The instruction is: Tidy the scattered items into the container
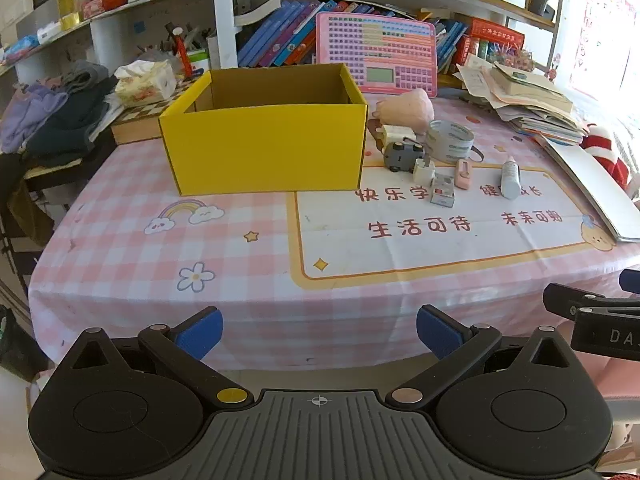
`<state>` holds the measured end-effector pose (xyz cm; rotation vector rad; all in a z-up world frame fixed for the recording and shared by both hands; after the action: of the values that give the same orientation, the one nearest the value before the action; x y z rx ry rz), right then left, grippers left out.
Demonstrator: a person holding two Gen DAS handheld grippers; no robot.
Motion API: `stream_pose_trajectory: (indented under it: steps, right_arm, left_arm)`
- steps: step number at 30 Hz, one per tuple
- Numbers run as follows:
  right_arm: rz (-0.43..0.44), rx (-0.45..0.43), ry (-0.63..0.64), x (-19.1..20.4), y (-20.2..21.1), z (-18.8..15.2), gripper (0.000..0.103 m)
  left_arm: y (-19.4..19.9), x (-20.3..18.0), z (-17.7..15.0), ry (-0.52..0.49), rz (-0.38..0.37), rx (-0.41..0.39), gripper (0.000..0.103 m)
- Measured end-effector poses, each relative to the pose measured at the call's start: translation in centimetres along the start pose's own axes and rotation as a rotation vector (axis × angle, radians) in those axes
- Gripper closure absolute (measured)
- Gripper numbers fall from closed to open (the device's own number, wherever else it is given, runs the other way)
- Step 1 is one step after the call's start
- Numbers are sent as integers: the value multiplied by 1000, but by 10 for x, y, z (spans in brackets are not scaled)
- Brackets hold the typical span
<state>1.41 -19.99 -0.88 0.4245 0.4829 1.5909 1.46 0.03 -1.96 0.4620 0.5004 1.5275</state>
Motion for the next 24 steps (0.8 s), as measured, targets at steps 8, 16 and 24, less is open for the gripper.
stream_pose_trajectory:
  steps: [8, 16, 24]
  right_arm:
    - [10, 19, 17, 4, -7, -1, 0]
    - [13, 26, 44, 11, -12, 0, 0]
    - [14, 27, 45, 11, -14, 2, 0]
  left_arm:
    - [-8, 1, -5, -3, -5, 23, 0]
    - [-13, 8, -10, 37, -11, 54, 0]
    - [-13, 4, -6, 20, -17, 37, 0]
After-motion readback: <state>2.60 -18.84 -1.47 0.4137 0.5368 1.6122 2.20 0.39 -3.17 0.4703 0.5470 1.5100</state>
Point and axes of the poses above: each gripper's, at about its wrist camera, not at the fingertips, and y roughly against the way its jaws point, x to its left, z to its top, the point moved 2 cm from there along -y, roughly the way its jaws point, and after that the axes turned 12 degrees about -x, right-handed, at the moved point
